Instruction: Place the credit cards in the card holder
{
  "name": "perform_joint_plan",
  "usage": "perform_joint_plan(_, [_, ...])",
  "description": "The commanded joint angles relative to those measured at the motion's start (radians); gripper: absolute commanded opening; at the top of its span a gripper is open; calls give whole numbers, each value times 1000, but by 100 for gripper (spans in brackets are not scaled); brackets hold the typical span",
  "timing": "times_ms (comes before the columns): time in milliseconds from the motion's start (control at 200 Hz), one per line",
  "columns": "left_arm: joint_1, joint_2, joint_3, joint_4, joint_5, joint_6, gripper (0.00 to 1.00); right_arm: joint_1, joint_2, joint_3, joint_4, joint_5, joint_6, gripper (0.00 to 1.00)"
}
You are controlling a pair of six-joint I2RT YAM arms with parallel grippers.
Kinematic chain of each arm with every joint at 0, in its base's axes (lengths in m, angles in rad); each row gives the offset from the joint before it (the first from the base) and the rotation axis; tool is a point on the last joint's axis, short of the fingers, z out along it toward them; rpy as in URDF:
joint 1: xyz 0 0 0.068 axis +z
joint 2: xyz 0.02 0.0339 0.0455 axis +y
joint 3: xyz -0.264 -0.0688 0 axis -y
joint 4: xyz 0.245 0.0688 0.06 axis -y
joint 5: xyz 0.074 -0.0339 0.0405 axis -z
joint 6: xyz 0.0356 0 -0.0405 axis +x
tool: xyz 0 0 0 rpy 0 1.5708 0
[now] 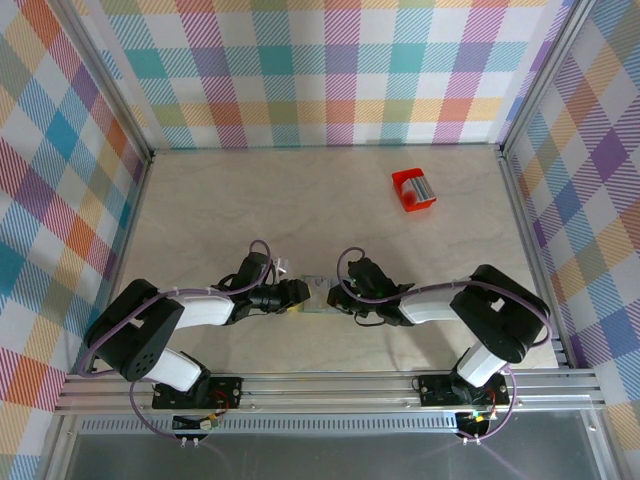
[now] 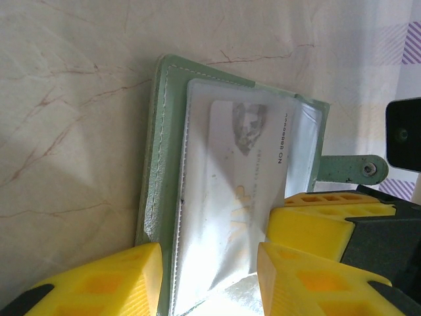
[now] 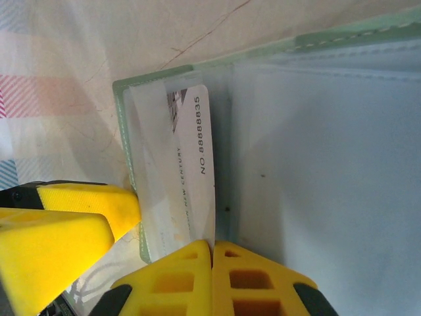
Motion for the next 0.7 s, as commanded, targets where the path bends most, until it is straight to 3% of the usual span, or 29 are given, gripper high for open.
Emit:
perform_joint_plan(0, [-22,-15,-21,-2,9,-9,42,19,39,16,-85,-19,-13,0])
perform_joint_plan(195, [-25,-20,-32,13,8,-15,42,24,46,32,-100,-24,-9,0])
perform_joint_plan(390, [-28,-27,-51,33,2,-31,41,27,47,41,-110,-34,-16,11])
perform_joint_plan(690, [-36,-46,-67,37,-12,-39,41,36,49,70,-115,-62,-61,13])
